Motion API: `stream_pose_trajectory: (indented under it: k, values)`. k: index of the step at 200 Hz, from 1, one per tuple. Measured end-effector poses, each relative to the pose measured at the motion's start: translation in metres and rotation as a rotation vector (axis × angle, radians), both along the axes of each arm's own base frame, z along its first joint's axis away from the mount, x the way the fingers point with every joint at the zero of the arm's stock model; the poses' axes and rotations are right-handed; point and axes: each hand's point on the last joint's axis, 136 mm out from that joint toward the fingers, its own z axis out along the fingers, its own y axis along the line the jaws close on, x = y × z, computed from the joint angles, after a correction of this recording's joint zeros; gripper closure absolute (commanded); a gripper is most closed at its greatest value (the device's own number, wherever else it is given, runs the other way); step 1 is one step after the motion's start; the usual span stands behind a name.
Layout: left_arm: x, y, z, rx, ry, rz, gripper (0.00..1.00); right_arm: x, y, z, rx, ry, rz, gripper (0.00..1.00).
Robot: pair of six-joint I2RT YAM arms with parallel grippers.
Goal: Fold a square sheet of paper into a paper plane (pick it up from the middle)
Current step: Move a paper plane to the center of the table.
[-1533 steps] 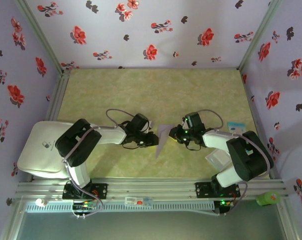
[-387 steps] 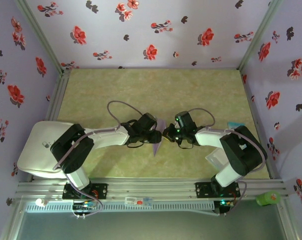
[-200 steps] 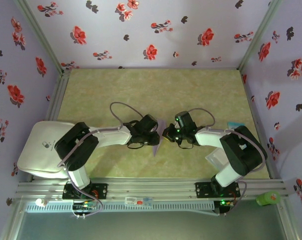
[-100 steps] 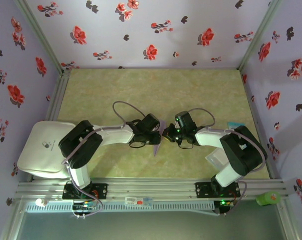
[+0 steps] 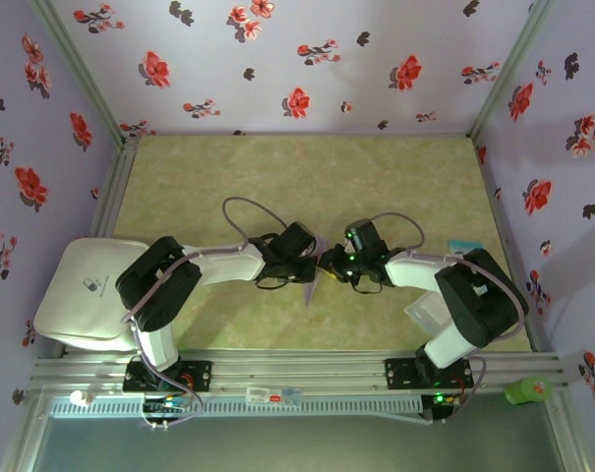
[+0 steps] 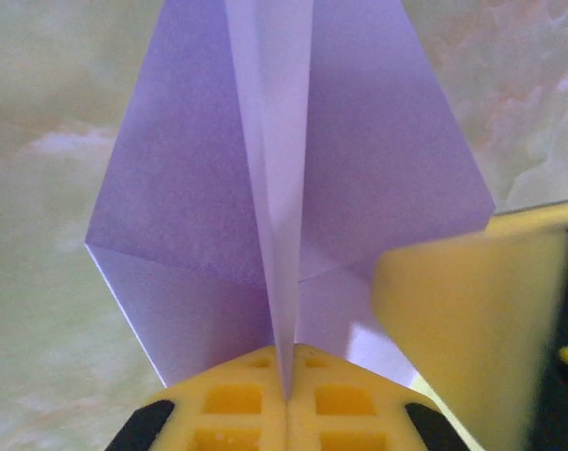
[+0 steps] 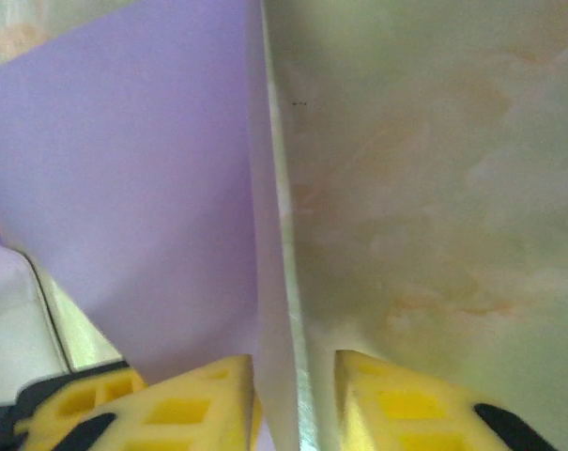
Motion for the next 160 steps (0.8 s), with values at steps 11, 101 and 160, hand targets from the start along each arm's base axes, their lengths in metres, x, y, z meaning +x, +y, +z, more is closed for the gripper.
stream_pose_trajectory:
  k: [11,101,160]
  values:
    - [0.001,0.005,-0.001,0.026,-0.006,0.013,1.0,0.0,-0.004,0.005,-0.008,-0.011,0.0,0.65]
    - [0.015,0.043,0.011,0.217,-0.059,0.135,0.99,0.007,-0.034,0.02,-0.07,-0.059,-0.07,0.63]
    - [0.013,0.048,0.004,0.243,-0.044,0.15,0.99,0.005,-0.039,0.014,-0.089,-0.047,-0.089,0.63]
